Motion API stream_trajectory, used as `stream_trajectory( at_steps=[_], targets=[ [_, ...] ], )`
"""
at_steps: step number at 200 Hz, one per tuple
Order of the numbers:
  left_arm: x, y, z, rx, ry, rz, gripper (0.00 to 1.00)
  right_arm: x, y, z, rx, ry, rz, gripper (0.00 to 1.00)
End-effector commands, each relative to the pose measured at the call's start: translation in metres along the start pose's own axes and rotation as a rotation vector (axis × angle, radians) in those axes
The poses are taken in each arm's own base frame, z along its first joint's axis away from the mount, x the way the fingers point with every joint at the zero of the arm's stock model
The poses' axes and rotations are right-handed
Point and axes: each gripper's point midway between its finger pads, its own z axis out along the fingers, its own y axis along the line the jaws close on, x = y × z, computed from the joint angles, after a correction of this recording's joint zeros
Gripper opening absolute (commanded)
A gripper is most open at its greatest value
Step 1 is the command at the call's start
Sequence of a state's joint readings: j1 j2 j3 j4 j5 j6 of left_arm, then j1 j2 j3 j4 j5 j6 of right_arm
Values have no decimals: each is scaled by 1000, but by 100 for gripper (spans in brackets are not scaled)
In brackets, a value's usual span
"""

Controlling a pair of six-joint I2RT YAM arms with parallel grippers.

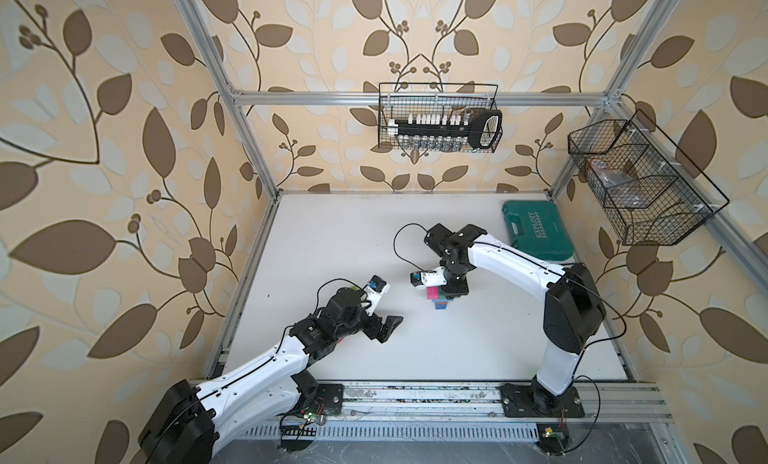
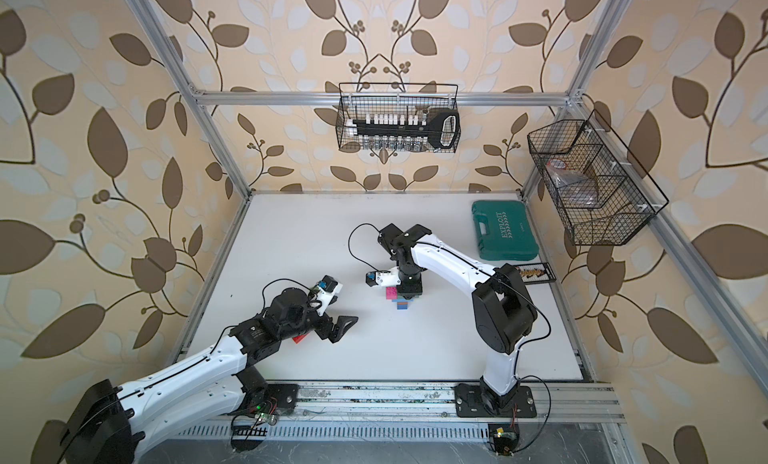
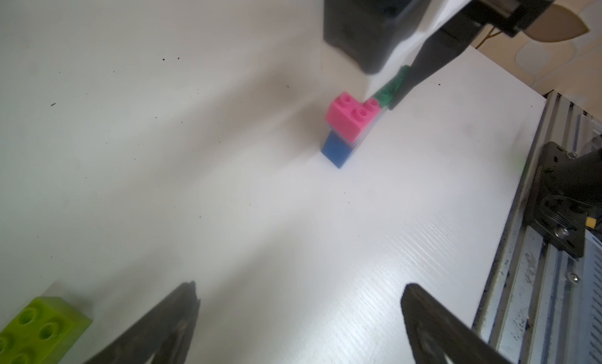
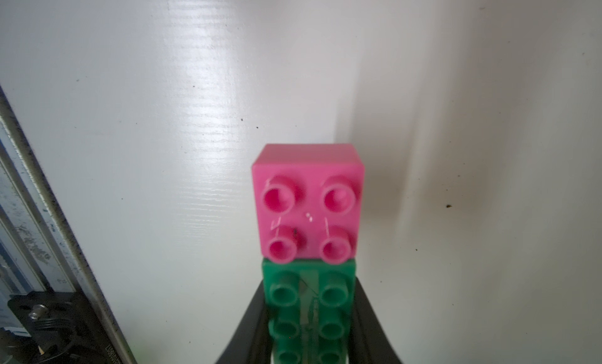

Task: Assemble a spoon with lego
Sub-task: Assemble the lego brick with the lego brick.

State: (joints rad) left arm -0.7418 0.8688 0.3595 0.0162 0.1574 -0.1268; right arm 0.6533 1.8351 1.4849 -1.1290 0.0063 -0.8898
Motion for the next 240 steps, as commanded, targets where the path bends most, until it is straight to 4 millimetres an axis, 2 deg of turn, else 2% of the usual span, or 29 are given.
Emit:
stream_trajectory(
  at_steps=[1, 39, 67, 119, 157, 195, 209, 220, 233, 240],
  targets=[
    [-2, -1, -2, -2, -17, 18, 99, 0, 14, 28, -89, 25, 11, 0],
    [-3, -1, -2, -2, -19, 18, 99, 1, 8, 30, -72, 39, 15, 0],
    [-3, -1, -3, -5, -17, 18, 99, 1, 10, 41, -75, 57, 16, 0],
    [-3, 0, -3, -11, -16, 20, 99, -10, 2, 18, -37, 41, 14, 0],
    [-2, 0, -2, -10, -9, 19, 99, -13, -3, -2, -1, 14, 21, 31],
    [-4, 0, -4, -16, -15, 18, 99, -13, -3, -8, 25, -12, 36, 47],
    [-5, 0, -4, -18, -17, 17, 99, -14, -4, -11, 38, -23, 38, 57],
    [-5, 0, -4, -18, -16, 17, 99, -14, -5, -14, 46, -29, 40, 60],
    [-7, 0, -5, -20, -17, 13, 99, -14, -6, -17, 53, -36, 47, 73],
    [-7, 1, -5, -22, -18, 8, 99, -14, -7, -19, 59, -41, 54, 76]
  ],
)
